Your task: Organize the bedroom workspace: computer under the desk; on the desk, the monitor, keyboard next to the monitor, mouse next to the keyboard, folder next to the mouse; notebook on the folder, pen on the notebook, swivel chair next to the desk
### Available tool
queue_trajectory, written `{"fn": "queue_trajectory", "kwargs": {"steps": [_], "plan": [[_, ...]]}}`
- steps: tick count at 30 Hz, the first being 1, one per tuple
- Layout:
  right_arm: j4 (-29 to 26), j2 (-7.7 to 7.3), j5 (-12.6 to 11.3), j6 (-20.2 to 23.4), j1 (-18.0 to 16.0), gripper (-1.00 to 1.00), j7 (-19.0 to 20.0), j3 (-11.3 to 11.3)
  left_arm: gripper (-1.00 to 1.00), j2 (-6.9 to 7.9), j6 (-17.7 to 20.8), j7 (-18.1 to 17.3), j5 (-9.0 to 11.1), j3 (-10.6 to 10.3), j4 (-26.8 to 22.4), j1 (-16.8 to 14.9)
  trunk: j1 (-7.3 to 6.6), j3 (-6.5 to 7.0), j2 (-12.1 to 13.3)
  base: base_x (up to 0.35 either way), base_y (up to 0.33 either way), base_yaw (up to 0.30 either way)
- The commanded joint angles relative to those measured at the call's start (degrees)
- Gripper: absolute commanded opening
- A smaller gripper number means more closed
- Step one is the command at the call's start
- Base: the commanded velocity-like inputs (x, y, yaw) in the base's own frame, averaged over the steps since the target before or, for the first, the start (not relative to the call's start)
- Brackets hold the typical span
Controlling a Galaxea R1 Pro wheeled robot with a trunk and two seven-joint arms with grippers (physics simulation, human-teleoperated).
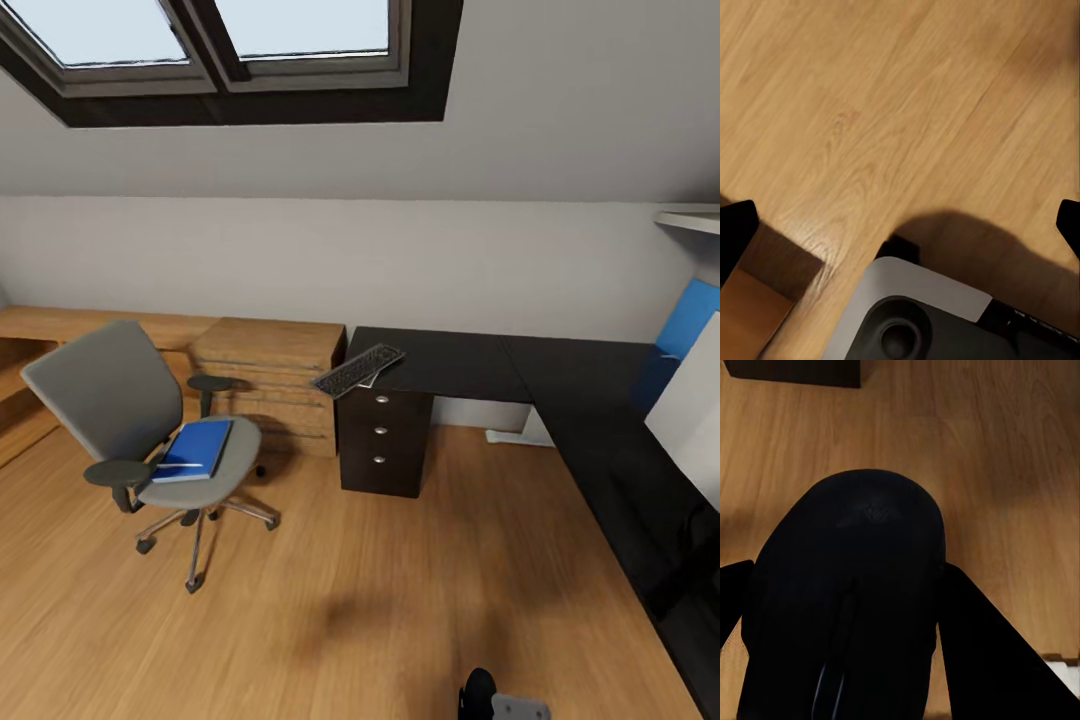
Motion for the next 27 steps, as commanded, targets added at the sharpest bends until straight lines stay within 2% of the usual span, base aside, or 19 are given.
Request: {"fn": "queue_trajectory", "kwargs": {"steps": [1, 11, 27], "plan": [[0.03, -0.05, -0.76, -0.31, -0.05, -1.00, -0.34, 0.50, 1.00, -0.02, 0.35, 0.03, 0.61, 0.03, -0.10, -0.01, 0.04, -0.06, -0.04, 0.328, 0.000, 0.000], [0.11, -0.05, 1.90, -0.31, -0.05, -1.00, -0.34, 0.48, 1.00, -0.04, 0.35, 0.03, 0.59, 0.01, 0.15, -0.01, 0.04, -0.06, -0.04, 0.327, 0.000, 0.000], [0.12, 0.23, 1.50, -0.31, -0.05, -1.00, -0.43, 0.32, 1.00, 0.02, 0.35, 0.03, 0.54, -0.68, 1.73, -0.01, 0.04, -0.06, -0.04, 0.327, 0.000, 0.000]]}}
